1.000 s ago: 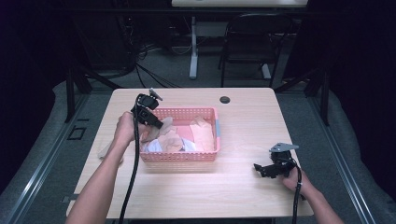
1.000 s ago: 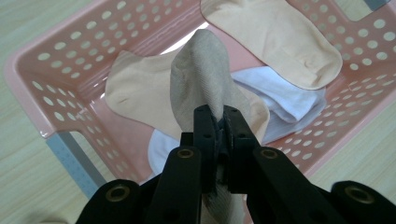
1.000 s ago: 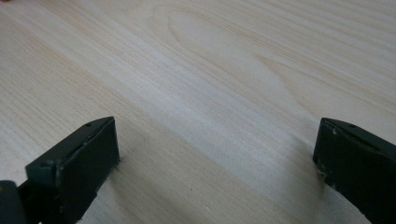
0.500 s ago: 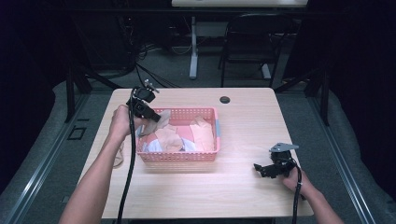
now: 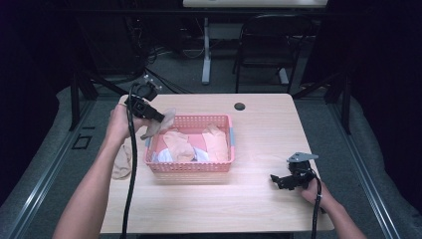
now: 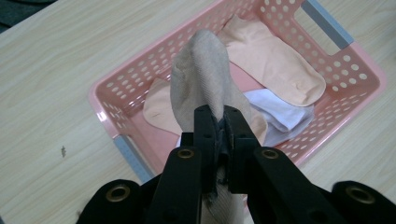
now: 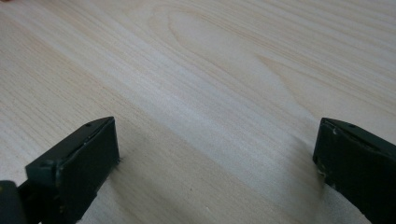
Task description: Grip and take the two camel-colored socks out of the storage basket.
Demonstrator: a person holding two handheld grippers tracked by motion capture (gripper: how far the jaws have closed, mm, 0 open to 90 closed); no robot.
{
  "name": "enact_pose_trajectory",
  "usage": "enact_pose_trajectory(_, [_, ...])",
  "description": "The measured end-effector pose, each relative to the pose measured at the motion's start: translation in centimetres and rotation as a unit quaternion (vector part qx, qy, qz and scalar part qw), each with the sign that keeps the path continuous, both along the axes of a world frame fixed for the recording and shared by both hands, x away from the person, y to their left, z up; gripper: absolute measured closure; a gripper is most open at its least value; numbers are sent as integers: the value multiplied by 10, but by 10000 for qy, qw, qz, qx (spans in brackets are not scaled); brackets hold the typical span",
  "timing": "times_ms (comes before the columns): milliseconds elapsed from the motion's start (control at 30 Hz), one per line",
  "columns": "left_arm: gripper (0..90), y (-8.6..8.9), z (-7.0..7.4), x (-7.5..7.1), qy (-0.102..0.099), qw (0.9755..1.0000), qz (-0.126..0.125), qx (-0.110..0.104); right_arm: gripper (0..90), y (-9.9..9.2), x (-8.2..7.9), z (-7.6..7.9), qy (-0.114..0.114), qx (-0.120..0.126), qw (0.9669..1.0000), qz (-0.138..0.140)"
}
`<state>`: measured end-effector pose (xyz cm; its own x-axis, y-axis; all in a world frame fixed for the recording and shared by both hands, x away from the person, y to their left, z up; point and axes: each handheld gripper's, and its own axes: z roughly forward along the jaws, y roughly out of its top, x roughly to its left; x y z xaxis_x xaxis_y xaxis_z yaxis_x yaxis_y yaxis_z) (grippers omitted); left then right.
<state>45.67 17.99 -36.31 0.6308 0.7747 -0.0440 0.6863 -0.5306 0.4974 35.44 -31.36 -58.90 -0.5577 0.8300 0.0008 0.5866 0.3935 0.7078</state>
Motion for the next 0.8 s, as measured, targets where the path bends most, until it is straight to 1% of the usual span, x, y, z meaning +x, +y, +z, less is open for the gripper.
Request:
enact_pose_trajectory(100, [853,8,4,-1,-27,10000,67,-9,0,0,0,0,-1,-14,10000,-5])
enact_pose_trajectory(133, [853,8,4,-1,-27,10000,67,-9,0,0,0,0,-1,-14,10000,-5])
enact_pose_trajectory(200, [853,16,8,-2,-67,9998,160,-31,0,0,0,0,-1,4,10000,2])
enact_pose_trajectory(267, [853,21,11,-3,-86,9997,207,-41,0,0,0,0,-11,4,10000,8])
enact_pose_trajectory(300, [853,21,11,-3,-86,9997,207,-41,0,0,0,0,-10,6,10000,9])
enact_pose_trajectory(333, [853,27,12,-4,-94,9996,255,-41,0,0,0,0,-10,4,10000,9])
enact_pose_trajectory(433, [853,36,15,-6,-112,9994,325,-22,0,0,0,0,-11,2,10000,7])
enact_pose_trajectory(467, [853,36,15,-6,-112,9994,325,-22,0,0,0,0,-11,2,10000,7])
enact_pose_trajectory(533, [853,44,17,-8,-128,9991,395,-41,0,0,0,0,-11,5,10000,10])
enact_pose_trajectory(567, [853,52,19,-10,-142,9988,460,-37,0,0,0,0,-11,6,10000,8])
enact_pose_trajectory(633, [853,60,21,-12,-157,9984,543,-46,0,0,0,0,-12,4,10000,10])
enact_pose_trajectory(667, [853,60,21,-12,-157,9984,543,-46,0,0,0,0,-11,1,10000,10])
enact_pose_trajectory(733, [853,73,23,-15,-172,9977,655,-66,0,0,0,0,-10,1,10000,9])
enact_pose_trajectory(800, [853,81,24,-18,-209,9970,735,-99,0,0,0,0,-10,1,10000,9])
